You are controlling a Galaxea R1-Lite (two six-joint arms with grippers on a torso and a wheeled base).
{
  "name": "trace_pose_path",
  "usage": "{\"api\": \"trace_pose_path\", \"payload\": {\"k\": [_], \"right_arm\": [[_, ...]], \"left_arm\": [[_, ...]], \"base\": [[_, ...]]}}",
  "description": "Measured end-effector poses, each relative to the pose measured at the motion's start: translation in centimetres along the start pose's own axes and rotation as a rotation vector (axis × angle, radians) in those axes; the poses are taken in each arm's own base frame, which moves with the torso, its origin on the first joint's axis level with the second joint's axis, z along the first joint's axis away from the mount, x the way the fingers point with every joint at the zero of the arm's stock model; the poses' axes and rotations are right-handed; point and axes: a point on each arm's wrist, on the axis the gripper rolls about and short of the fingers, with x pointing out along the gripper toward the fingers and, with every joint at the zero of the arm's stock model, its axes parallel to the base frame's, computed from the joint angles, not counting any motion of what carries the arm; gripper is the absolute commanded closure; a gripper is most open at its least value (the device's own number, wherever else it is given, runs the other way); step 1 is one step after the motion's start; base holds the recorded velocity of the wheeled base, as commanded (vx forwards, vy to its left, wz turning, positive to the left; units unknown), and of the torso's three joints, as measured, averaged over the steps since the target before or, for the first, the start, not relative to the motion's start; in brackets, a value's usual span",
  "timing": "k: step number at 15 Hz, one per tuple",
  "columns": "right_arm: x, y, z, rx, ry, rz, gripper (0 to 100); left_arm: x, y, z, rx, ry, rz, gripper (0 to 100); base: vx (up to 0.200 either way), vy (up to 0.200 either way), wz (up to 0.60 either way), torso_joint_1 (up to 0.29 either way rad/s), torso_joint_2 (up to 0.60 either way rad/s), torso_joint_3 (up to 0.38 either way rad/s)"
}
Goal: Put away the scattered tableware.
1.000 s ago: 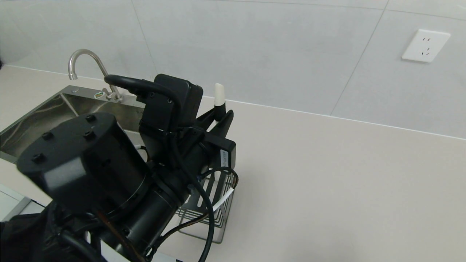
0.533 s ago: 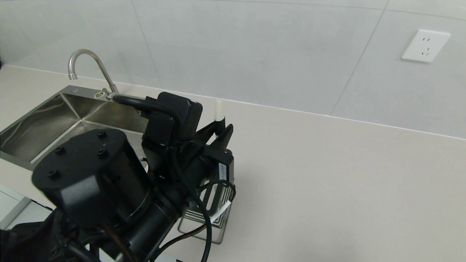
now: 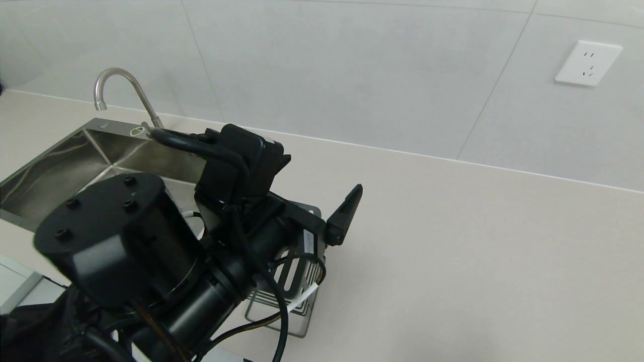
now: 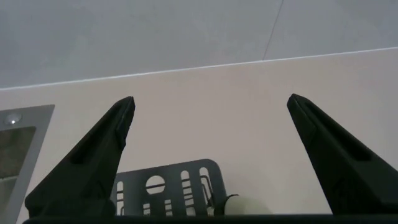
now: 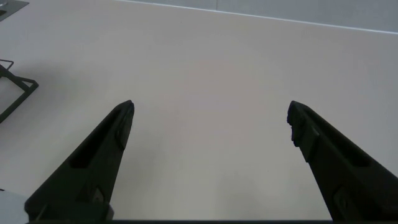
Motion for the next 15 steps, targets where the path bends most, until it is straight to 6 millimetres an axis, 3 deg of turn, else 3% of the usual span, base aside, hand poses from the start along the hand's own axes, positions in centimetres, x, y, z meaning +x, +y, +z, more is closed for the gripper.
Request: {"api": "trace_pose_path", "payload": {"k": [2, 5, 9, 12, 15], "right_arm": [[0.0, 0.0, 0.0, 0.000, 0.000, 0.000, 0], [0.0, 0.0, 0.0, -0.001, 0.000, 0.001, 0], [0.0, 0.0, 0.0, -0.001, 0.001, 0.001, 0], [0.0, 0.0, 0.0, -0.001, 0.001, 0.001, 0], [0.0, 0.0, 0.0, -0.001, 0.001, 0.001, 0]], "left_arm": [[-0.9, 0.9, 0.0, 0.068, -0.024, -0.106, 0], [-2.4, 3.9, 0.5, 0.121, -0.091, -0.262, 0], [-6.2, 6.5, 0.4, 0.142, -0.129, -0.409, 0], [-9.3, 7.3, 1.0, 0.155, -0.173, -0.397, 0], [-13.0, 8.6, 2.8, 0.172, -0.269, -0.246, 0]], "base": [[0.000, 0.000, 0.00, 0.000, 0.00, 0.000], [0.000, 0.000, 0.00, 0.000, 0.00, 0.000], [0.000, 0.000, 0.00, 0.000, 0.00, 0.000], [0.000, 0.000, 0.00, 0.000, 0.00, 0.000], [0.000, 0.000, 0.00, 0.000, 0.00, 0.000]]}}
